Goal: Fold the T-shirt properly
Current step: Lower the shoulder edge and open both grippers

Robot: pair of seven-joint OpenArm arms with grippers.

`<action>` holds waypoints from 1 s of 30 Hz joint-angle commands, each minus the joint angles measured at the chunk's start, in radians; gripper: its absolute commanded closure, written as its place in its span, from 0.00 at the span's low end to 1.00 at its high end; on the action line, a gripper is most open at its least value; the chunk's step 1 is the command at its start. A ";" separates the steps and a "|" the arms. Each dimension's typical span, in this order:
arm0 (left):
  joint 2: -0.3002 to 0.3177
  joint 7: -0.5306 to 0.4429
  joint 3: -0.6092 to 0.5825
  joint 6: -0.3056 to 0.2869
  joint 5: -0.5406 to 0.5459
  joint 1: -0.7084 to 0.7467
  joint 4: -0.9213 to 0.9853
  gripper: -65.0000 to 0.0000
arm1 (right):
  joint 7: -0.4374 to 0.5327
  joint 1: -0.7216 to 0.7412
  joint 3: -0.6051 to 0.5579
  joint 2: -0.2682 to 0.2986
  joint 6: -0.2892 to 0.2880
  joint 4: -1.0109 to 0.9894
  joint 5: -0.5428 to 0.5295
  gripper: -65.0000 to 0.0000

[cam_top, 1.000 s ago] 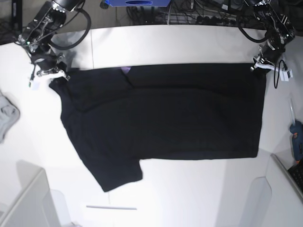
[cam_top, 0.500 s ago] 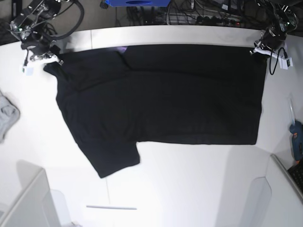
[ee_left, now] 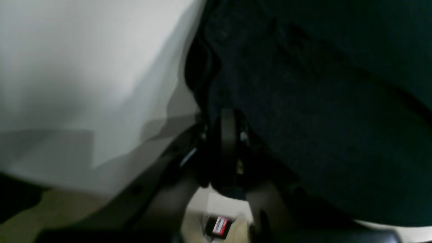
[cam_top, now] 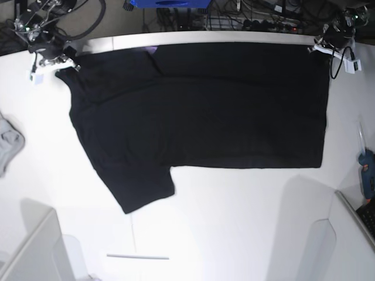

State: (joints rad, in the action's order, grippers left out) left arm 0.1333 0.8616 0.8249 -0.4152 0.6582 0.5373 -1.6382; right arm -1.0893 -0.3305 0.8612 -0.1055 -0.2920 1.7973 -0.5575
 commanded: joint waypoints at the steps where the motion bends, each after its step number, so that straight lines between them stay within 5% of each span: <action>1: 0.012 0.002 0.007 0.009 -0.010 0.016 -0.026 1.00 | 0.019 -0.005 0.005 0.008 -0.006 0.022 -0.006 1.00; 29: 0.010 -0.003 0.009 0.009 -0.010 0.053 -0.049 1.00 | 0.019 -0.052 0.008 0.008 -0.006 0.020 -0.006 1.00; 30: 0.010 -0.003 0.009 0.009 -0.010 0.053 -0.049 0.99 | 0.022 -0.052 0.008 0.008 -0.006 0.020 -0.006 0.90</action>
State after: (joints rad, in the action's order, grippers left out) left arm 0.1329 0.8722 0.8246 -0.4118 0.6510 0.5797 -1.6672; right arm -1.0855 -0.3809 0.8604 -0.1055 -0.2958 1.7988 -0.5568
